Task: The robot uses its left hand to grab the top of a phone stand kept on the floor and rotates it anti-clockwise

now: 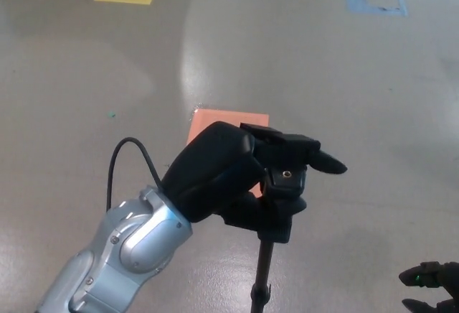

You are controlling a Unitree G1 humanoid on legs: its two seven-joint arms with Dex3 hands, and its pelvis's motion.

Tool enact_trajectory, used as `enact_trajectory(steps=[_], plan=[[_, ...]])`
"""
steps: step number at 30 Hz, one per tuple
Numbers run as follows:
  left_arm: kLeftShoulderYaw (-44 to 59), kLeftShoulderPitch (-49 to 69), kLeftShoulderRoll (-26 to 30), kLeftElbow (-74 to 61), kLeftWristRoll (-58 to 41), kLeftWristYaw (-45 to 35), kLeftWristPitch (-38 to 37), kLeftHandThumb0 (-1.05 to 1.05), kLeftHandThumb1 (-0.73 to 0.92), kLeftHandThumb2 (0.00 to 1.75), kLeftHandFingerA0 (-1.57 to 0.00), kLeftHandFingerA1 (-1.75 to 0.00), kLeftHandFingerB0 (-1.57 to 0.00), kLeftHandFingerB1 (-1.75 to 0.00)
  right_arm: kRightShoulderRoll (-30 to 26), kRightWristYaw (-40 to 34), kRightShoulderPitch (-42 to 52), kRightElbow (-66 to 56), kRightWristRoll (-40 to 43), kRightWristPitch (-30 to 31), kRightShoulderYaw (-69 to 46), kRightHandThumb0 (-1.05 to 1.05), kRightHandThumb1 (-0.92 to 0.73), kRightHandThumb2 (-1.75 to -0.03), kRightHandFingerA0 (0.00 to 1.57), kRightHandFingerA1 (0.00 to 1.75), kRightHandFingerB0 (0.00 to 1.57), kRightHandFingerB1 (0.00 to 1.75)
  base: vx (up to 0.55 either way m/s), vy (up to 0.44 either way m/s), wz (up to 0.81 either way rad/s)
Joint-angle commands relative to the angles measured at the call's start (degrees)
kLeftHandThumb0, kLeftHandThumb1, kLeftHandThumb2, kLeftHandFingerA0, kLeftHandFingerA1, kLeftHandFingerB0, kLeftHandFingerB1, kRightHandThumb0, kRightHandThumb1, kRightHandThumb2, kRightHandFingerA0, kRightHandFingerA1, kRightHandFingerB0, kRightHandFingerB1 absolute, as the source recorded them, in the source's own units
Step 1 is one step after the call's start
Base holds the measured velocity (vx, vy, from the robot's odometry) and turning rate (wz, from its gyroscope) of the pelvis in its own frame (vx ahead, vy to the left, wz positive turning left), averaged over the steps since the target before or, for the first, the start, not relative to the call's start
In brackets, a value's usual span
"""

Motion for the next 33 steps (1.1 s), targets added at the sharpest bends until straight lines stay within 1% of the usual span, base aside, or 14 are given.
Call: enact_trajectory(steps=[1,3,11,15,17,18,19,20,21,24,25,26,27,33], plan=[[0.99,0.02,-0.09,1.96,2.23,5.25,-4.88,-0.19,0.73,0.62,-0.9,-0.99,-0.94,-0.5,-1.3,-0.02,-0.27,-0.4,-0.79,-0.45,0.57,-0.53,-0.78,-0.63,0.59,0.41,0.2,0.29,0.0,0.0,0.0],[0.98,-0.02,-0.13,2.4,2.75,5.76,-5.16,-0.2,0.73,0.62,-0.92,-0.94,-0.96,-0.51,-1.35,-0.15,-0.22,-0.5,-0.92,-0.49,0.73,-0.53,-0.78,-0.63,0.59,0.41,0.2,0.29,0.0,0.0,0.0],[0.92,-0.57,-0.06,3.23,3.2,6.0,-5.02,-0.15,0.75,0.62,-0.91,-1.0,-0.99,-0.55,-1.14,-0.13,-0.99,-0.42,-0.4,0.11,0.39,-0.53,-0.78,-0.64,0.59,0.42,0.18,0.29,0.0,0.0,0.0],[1.04,-0.11,-0.87,3.53,0.15,4.79,-4.76,-0.15,0.74,0.59,-0.97,-0.95,-1.0,-0.56,-1.12,-0.1,-1.07,-0.6,-0.51,0.2,0.53,-0.52,-0.79,-0.63,0.59,0.41,0.19,0.29,0.0,0.0,0.0],[1.16,0.56,-1.5,2.55,-2.68,2.53,-2.64,-0.16,0.75,0.59,-0.98,-0.91,-0.98,-0.55,-0.99,-0.19,-1.21,-0.52,-0.48,0.44,0.48,-0.53,-0.78,-0.63,0.59,0.41,0.19,0.29,0.0,0.0,0.0],[1.31,1.55,-2.78,1.09,-8.39,-0.84,0.64,-0.13,0.76,0.61,-0.99,-0.9,-0.93,-0.57,-1.01,-0.19,-1.17,-0.63,-0.47,0.47,0.48,-0.52,-0.79,-0.63,0.59,0.41,0.2,0.29,0.0,0.0,0.0],[1.45,2.07,-3.48,0.16,-11.54,-2.79,2.7,-0.16,0.77,0.63,-1.0,-0.82,-0.91,-0.57,-1.03,-0.18,-1.24,-0.61,-0.47,0.48,0.47,-0.52,-0.78,-0.63,0.59,0.41,0.2,0.29,0.0,0.0,0.0],[1.52,2.16,-3.6,-0.09,-12.14,-3.23,3.27,-0.16,0.77,0.63,-1.0,-0.82,-0.91,-0.57,-1.03,-0.17,-1.31,-0.56,-0.47,0.48,0.47,-0.52,-0.78,-0.63,0.59,0.41,0.2,0.29,0.0,0.0,0.0],[1.64,2.59,-3.91,-1.32,-13.92,-4.71,5.78,-0.19,0.78,0.63,-1.02,-0.57,-0.91,-0.55,-1.04,-0.1,-1.4,-0.47,-0.44,0.44,0.44,-0.52,-0.79,-0.63,0.58,0.41,0.2,0.29,0.0,0.0,0.0],[2.05,3.17,-4.31,-3.69,-16.74,-7.57,10.37,-0.18,0.77,0.63,-1.01,-0.53,-0.9,-0.54,-1.13,-0.04,-1.52,-0.42,-0.49,0.04,0.49,-0.51,-0.79,-0.63,0.59,0.42,0.2,0.29,0.0,0.0,0.0],[2.39,3.24,-4.48,-4.45,-18.9,-9.07,12.62,-0.12,0.76,0.63,-1.0,-0.52,-0.88,-0.51,-1.14,-0.02,-1.61,-0.4,-0.52,0.03,0.52,-0.39,-0.57,-1.01,0.48,0.62,0.06,0.44,0.0,0.0,0.0],[2.59,3.29,-4.6,-4.77,-20.2,-9.87,13.84,-0.12,0.76,0.63,-1.0,-0.52,-0.88,-0.51,-1.13,0.01,-1.65,-0.37,-0.52,0.14,0.52,-0.39,-0.57,-1.01,0.48,0.62,0.06,0.44,0.0,0.0,0.0],[2.9,3.47,-5.04,-5.41,-21.89,-10.63,16.1,-0.11,0.75,0.63,-0.99,-0.52,-0.89,-0.51,-1.1,0.0,-1.68,-0.32,-0.48,0.18,0.48,-0.51,-0.79,-0.64,0.57,0.42,0.19,0.29,0.0,0.0,0.0],[5.15,3.37,-7.75,-9.45,-30.12,-13.09,30.85,-0.11,0.76,0.63,-0.98,-0.52,-0.87,-0.51,-1.08,-0.04,-2.26,-0.54,-0.54,0.61,0.52,-0.51,-0.79,-0.64,0.58,0.41,0.2,0.29,0.0,0.0,0.0]])
